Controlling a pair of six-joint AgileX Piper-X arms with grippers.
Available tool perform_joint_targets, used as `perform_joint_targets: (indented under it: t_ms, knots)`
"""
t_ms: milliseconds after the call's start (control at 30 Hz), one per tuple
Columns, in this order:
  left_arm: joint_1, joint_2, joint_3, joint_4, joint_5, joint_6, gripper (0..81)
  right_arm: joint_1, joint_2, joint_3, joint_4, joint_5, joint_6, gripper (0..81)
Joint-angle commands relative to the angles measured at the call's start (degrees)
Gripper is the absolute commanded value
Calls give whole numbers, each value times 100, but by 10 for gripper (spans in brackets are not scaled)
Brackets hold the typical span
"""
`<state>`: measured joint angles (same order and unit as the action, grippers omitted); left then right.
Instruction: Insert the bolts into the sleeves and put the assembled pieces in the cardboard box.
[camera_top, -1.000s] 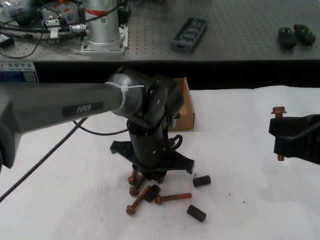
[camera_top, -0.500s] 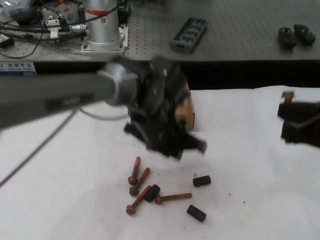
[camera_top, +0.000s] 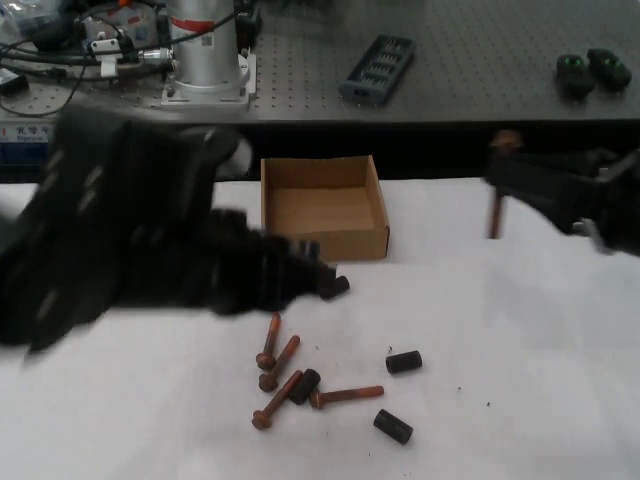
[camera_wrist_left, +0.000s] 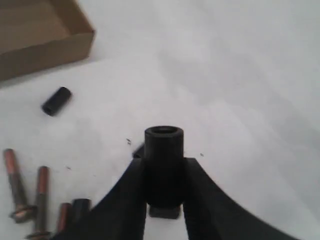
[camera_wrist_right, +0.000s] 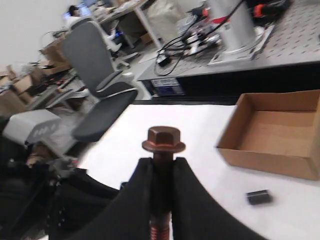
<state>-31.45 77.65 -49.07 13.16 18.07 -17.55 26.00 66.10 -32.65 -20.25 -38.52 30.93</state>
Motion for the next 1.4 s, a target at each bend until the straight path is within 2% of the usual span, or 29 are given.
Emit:
perform_joint_targets:
  t_ms: [0, 100, 233, 467, 700, 967, 1233, 1367]
  knots:
    - [-26, -455, 1261, -1800, 1177, -633, 39, 44, 80, -33, -392, -413, 120, 21]
    - [-26, -470, 1712, -2487, 2061, -968, 39, 160, 356, -33, -790, -1043, 119, 21]
    - [-26, -470, 2032, -2903, 2648, -979, 39, 235, 578, -33, -979, -1542, 187, 21]
    - [-26, -470, 2064, -3572, 3303, -949, 39, 339, 593, 219, -1017, -1545, 207, 21]
    - [-51, -453, 2064, -3565, 3864, -946, 39, 565, 593, 488, -1182, -1517, 418, 21]
    - [-172, -390, 2064, -3255, 4188, -884, 39, 670, 593, 488, -1726, -1517, 776, 21]
    - [-513, -166, 2064, -3254, 4166, -796, 39, 679, 593, 488, -1746, -1517, 783, 21]
    - [-541, -166, 2064, -3433, 3954, -783, 39, 679, 593, 488, -1746, -1517, 783, 21]
